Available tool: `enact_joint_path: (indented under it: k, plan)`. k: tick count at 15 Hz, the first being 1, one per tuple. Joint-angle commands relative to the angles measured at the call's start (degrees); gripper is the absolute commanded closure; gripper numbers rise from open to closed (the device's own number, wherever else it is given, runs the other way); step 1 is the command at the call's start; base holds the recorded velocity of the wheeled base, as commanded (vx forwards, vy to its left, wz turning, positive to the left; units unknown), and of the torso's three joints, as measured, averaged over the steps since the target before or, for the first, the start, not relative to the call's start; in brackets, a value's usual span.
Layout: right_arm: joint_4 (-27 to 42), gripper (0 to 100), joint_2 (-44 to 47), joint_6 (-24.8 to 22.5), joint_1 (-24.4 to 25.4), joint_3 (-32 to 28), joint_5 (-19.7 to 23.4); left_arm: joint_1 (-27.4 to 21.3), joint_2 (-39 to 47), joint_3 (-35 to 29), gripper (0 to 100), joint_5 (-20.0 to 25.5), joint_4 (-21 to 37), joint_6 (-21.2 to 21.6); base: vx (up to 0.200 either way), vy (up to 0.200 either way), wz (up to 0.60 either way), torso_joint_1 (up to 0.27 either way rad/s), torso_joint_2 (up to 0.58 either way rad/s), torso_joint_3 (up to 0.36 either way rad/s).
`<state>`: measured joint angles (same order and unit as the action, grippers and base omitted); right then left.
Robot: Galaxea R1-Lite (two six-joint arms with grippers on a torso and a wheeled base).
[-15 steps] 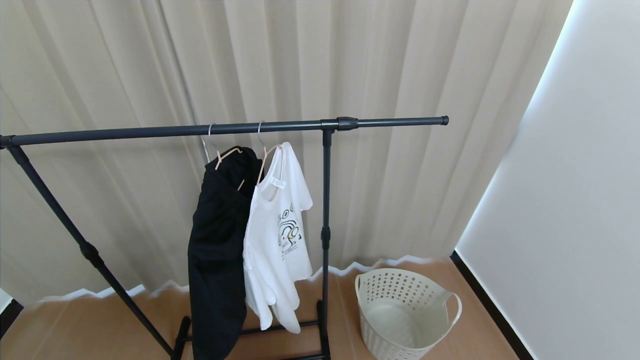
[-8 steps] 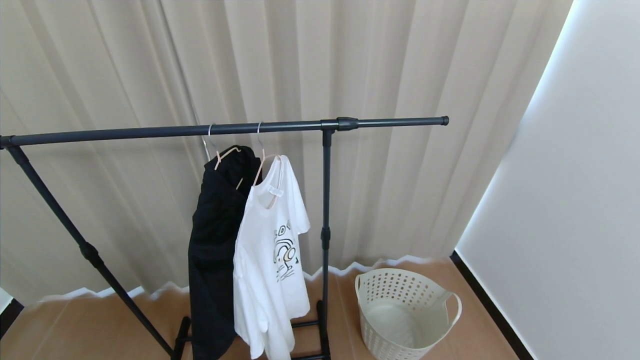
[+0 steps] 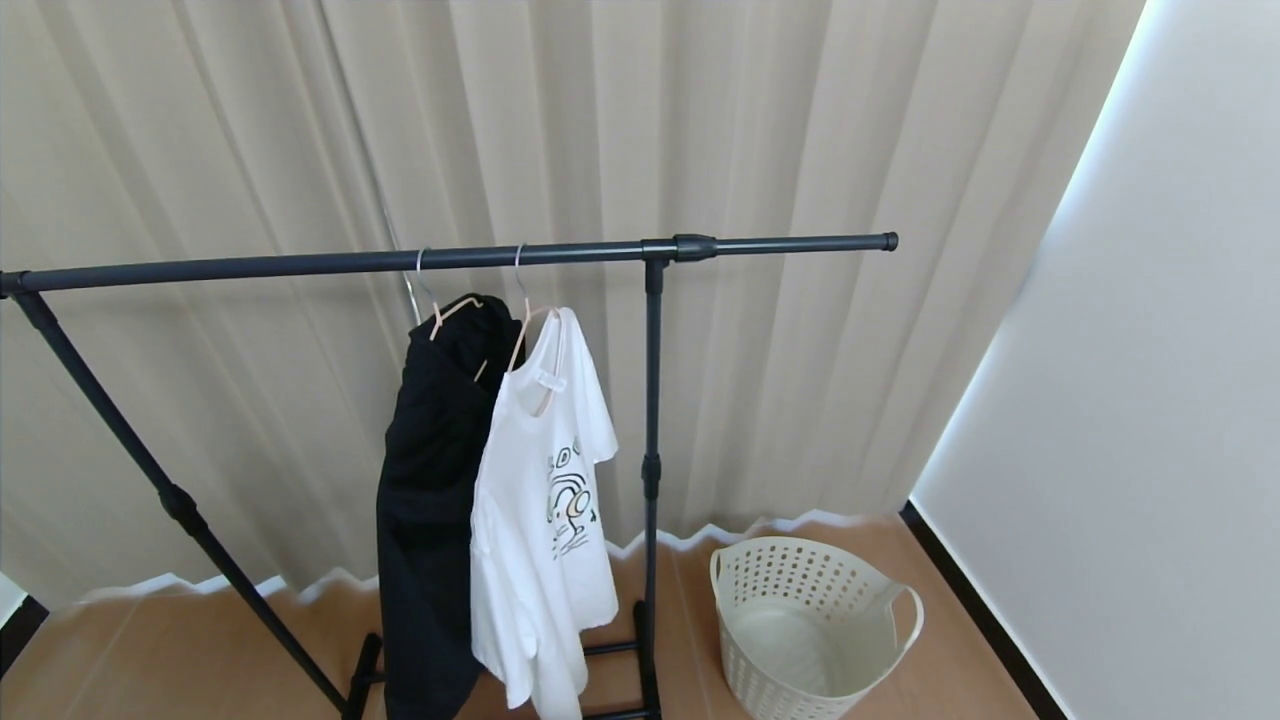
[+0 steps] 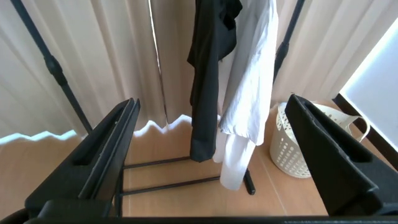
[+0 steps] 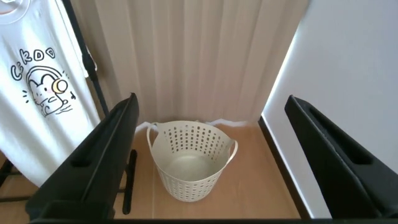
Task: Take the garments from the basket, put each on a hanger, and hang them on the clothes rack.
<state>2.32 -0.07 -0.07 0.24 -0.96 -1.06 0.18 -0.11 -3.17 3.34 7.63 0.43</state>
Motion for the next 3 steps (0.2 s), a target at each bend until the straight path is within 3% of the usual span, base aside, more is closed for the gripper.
enact_joint_path:
  k: [1, 3]
  plan:
    - [0.0, 0, 0.1, -0.1, 0.0, 0.0, 0.0, 0.0, 0.1, 0.0, 0, 0.0, 0.0, 0.0, 0.0, 0.0, 0.0, 0.0, 0.0, 0.0]
    - [0.1, 0, 0.1, 0.0, 0.1, 0.0, 0.0, 0.0, 0.1, 0.0, 0, 0.0, 0.0, 0.0, 0.0, 0.0, 0.0, 0.0, 0.0, 0.0]
